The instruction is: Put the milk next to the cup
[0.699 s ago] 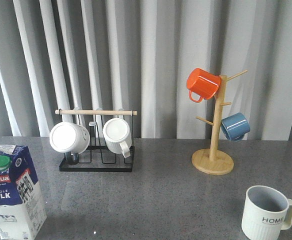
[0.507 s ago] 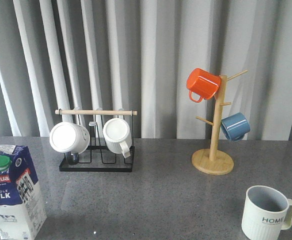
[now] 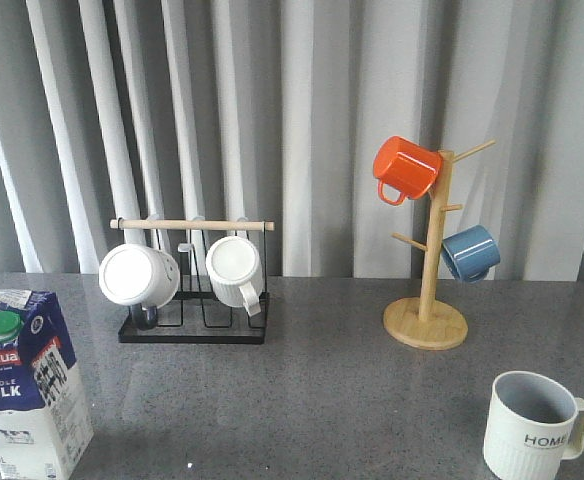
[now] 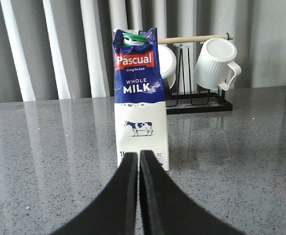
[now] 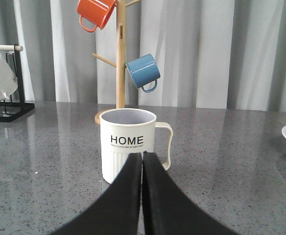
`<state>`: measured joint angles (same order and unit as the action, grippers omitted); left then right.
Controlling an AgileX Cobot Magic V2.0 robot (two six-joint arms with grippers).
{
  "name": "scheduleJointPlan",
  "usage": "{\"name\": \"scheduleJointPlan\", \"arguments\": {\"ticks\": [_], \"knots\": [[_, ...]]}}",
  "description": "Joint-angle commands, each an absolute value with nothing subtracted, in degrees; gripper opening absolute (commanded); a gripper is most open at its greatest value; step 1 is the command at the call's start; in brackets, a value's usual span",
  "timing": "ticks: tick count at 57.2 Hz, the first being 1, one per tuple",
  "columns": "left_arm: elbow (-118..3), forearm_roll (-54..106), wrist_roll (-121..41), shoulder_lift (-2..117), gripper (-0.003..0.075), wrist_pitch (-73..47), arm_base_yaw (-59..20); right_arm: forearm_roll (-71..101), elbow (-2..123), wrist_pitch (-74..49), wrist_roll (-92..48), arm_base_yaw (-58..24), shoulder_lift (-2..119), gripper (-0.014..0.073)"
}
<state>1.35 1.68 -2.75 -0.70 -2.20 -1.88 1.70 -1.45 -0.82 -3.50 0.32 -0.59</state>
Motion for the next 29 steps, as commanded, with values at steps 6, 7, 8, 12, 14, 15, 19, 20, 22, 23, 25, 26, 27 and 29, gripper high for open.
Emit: {"name": "scheduleJointPlan", "arguments": {"ticks": [6, 7, 8, 12, 14, 15, 19, 20, 22, 23, 25, 26, 27, 29], "knots": [[0.18, 1.82, -2.24, -1.31, -0.0006, 1.88, -1.72, 1.38, -2.10, 3.12, -3.84, 0.18, -1.30, -0.0006], [0.18, 1.82, -2.24, -1.31, -0.0006, 1.88, -1.72, 1.38, -2.10, 3.12, -3.84, 0.18, -1.30, -0.0006], [0.18, 1.82, -2.24, -1.31, -0.0006, 1.88, -1.72, 1.38, -2.10, 3.12, -3.84, 0.18, -1.30, -0.0006], [0.18, 1.82, -2.24, -1.31, -0.0006, 1.88, -1.72, 1.38, -2.10, 3.19, -3.84, 0.18, -1.30, -0.0006], [0.18, 1.82, -2.24, -1.31, -0.0006, 1.88, -1.72, 1.38, -2.10, 3.12, -3.84, 0.18, -1.30, -0.0006], [0.18, 1.82, -2.24, -1.31, -0.0006, 1.88, -1.72, 1.38, -2.10, 3.18, -3.84, 0.18, -1.30, -0.0006], [0.18, 1.82, -2.24, -1.31, -0.0006, 1.88, -1.72, 1.38, -2.10, 3.37, -3.84, 0.18, -1.30, -0.0006], [0.18, 1.82, -2.24, -1.31, -0.0006, 1.88, -1.72, 1.38, -2.10, 3.42, -3.91, 0.18, -1.30, -0.0006], [0.18, 1.82, -2.24, -1.31, -0.0006, 2.00, -1.72, 1.38, -2.10, 3.49, -3.91, 0.18, -1.30, -0.0006], [0.18, 1.82, -2.27, -1.31, -0.0006, 2.19, -1.72, 1.38, -2.10, 3.49, -3.91, 0.18, -1.30, -0.0006], [0.18, 1.75, -2.60, -1.31, -0.0006, 2.80, -1.72, 1.38, -2.10, 3.49, -3.91, 0.18, -1.30, -0.0006], [0.18, 1.80, -2.83, -1.31, -0.0006, 3.33, -1.72, 1.45, -2.10, 3.50, -3.91, 0.18, -1.30, -0.0006], [0.18, 1.82, -2.76, -1.31, -0.0006, 3.80, -1.72, 1.53, -2.10, 3.55, -3.69, 0.18, -1.30, -0.0006], [0.18, 2.15, -2.54, -1.31, -0.0006, 4.60, -1.72, 1.97, -2.05, 4.03, -3.37, 0.18, -1.30, -0.0006]]}}
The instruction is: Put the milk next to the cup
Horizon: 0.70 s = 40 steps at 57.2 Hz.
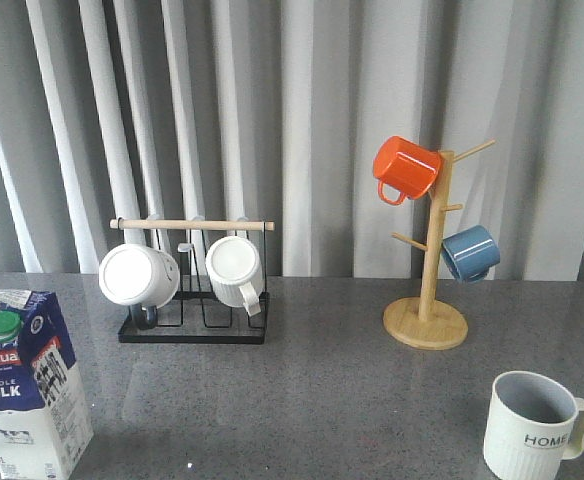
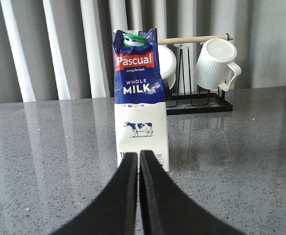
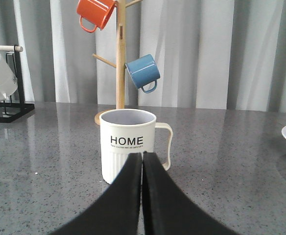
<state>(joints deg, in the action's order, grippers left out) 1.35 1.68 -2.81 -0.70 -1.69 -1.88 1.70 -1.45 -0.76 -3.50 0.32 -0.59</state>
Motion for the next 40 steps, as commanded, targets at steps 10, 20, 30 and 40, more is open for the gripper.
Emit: {"name": "scheduleJointPlan", "arguments": {"ticks": [10, 20, 30, 40], "knots": [[-1.69, 2.44, 4.71, -1.04, -0.0006, 8.76, -1.72, 3.11, -0.42, 9.91, -2.38, 0.18, -0.80, -0.0006], [-9.14, 2.25, 4.23, 5.83, -0.0006, 8.05, -1.72, 2.68, 3.67, 7.54, -6.09, 0.18, 5.76, -0.0006], [-16.77, 2.25, 0.86, 23.45, -0.0006, 6.70, -1.72, 7.33, 5.93, 9.62, -6.28, 0.29, 21.57, -0.0006], [-21.06, 2.25, 2.59, 39.37, -0.0006, 7.49, -1.72, 13.84, 9.48, 13.30, -6.03, 0.29, 37.53, -0.0006]]}}
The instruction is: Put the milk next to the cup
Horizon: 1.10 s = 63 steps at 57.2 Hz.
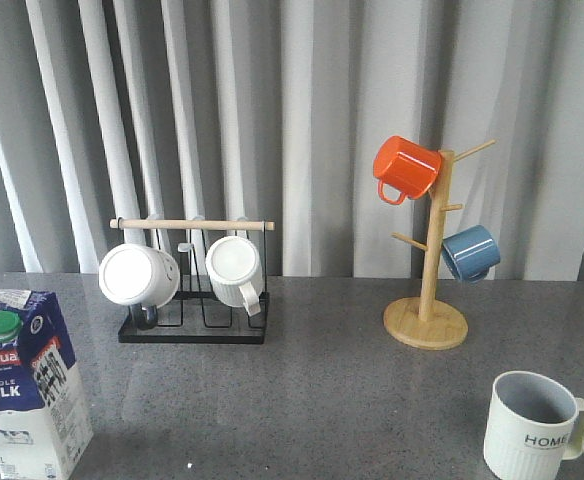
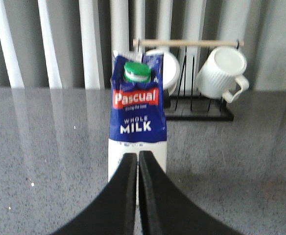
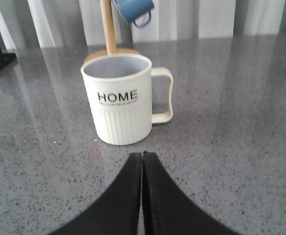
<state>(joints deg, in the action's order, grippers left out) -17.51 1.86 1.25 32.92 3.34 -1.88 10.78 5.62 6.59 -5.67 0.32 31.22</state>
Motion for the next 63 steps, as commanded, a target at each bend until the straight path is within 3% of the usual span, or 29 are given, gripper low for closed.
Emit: {"name": "scheduleJointPlan", "arguments": {"ticks": [1, 27, 42, 51, 63], "knots": [[-21.45, 2.25, 2.92, 40.65, -0.0006, 7.76, -1.72, 14.23, 9.81, 13.95, -6.03, 0.29, 38.60, -0.0006], [-22.43, 2.25, 8.43, 47.24, -0.0006, 18.53, -1.72, 16.13, 12.07, 27.61, -5.37, 0.23, 42.03, -0.0006], [-22.71, 2.25, 8.38, 47.24, 0.0012, 18.54, -1.72, 9.95, 12.98, 23.03, -11.83, 0.18, 42.03, 0.0013], [-22.71, 2.25, 8.33, 47.24, 0.0082, 19.19, -1.72, 10.39, 18.25, 13.82, -14.79, 0.18, 42.03, 0.0073], [-22.71, 2.25, 8.43, 47.24, 0.0303, 22.36, -1.72, 10.39, 22.56, 8.77, -15.91, 0.18, 42.03, 0.0250]]}}
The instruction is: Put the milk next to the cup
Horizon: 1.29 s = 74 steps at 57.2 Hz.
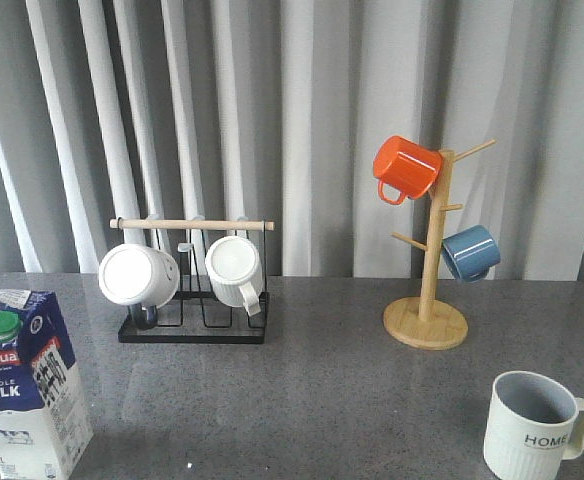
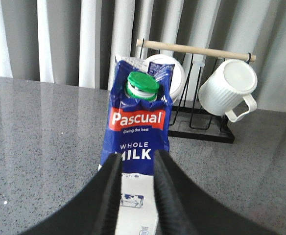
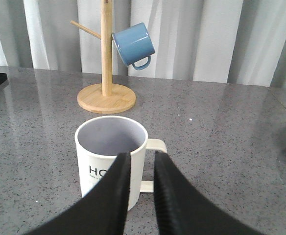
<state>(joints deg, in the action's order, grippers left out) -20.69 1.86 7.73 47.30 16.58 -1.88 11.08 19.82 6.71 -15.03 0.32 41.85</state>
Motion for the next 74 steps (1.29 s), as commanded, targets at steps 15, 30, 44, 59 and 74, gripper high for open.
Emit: {"name": "scheduleJointPlan", "arguments": {"ticks": [15, 30, 44, 59, 74], "knots": [[-22.71, 2.25, 8.43, 47.24, 0.0526, 22.13, -1.72, 10.39, 22.56, 7.70, -22.13, 0.18, 42.38, 0.0457], [-22.71, 2.25, 8.43, 47.24, 0.0523, 22.13, -1.72, 10.84, 22.56, 7.72, -22.15, 0.18, 42.76, 0.0462], [-22.71, 2.25, 8.43, 47.24, 0.0523, 22.00, -1.72, 11.22, 22.56, 11.16, -21.70, 0.24, 47.79, 0.0462], [-22.71, 2.25, 8.43, 47.24, 0.0523, 22.00, -1.72, 11.27, 22.56, 18.38, -22.26, 0.29, 55.36, 0.0462], [-22.71, 2.25, 8.43, 47.24, 0.0523, 22.00, -1.72, 18.38, 22.56, 26.15, -26.47, 0.29, 62.89, 0.0458]]}}
